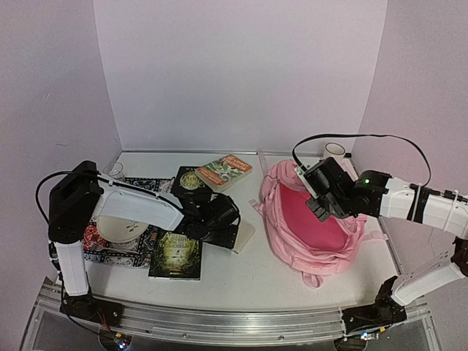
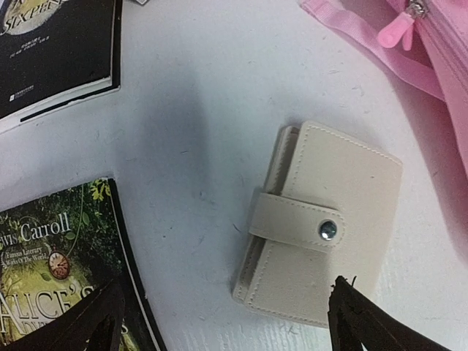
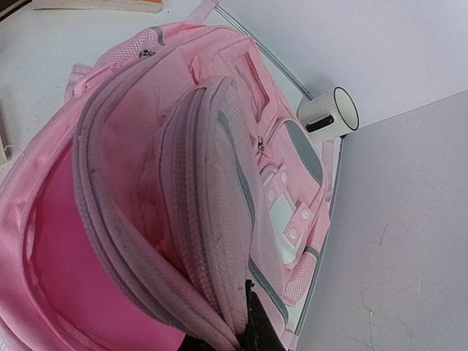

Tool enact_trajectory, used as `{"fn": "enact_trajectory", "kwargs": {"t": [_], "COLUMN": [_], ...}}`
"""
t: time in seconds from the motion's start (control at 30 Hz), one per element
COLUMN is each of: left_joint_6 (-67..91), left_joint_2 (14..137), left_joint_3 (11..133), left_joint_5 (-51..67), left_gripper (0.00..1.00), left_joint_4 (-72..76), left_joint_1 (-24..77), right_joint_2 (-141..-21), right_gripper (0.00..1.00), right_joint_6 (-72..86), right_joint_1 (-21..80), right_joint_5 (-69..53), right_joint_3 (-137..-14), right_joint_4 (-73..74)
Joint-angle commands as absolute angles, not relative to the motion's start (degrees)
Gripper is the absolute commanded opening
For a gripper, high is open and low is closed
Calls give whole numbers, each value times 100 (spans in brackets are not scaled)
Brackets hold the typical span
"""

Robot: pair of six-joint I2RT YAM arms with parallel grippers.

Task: Pack the student bag
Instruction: Move the card case to the center of the board.

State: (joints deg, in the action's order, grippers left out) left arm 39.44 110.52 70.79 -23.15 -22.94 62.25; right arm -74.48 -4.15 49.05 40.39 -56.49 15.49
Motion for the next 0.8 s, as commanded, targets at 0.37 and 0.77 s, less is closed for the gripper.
{"fn": "enact_trajectory", "kwargs": {"t": [0.37,0.77], "left_joint_6": [3515,3475], "left_joint_2": [11408,12139], "left_joint_3": [7866,8292], "left_joint_5": [-1348,-1397], "left_gripper": [100,99], "left_joint_4": [-2314,-2681], "left_joint_1": [6196,6196], "right_joint_2": [-7421,-7472], "right_gripper": [0,0], "right_joint_6": [-175,-167], "right_joint_1": [4883,4878], "right_joint_5": [3779,3620], "right_joint_3": [-5952,-5971], "right_joint_4": [1257,1248]}}
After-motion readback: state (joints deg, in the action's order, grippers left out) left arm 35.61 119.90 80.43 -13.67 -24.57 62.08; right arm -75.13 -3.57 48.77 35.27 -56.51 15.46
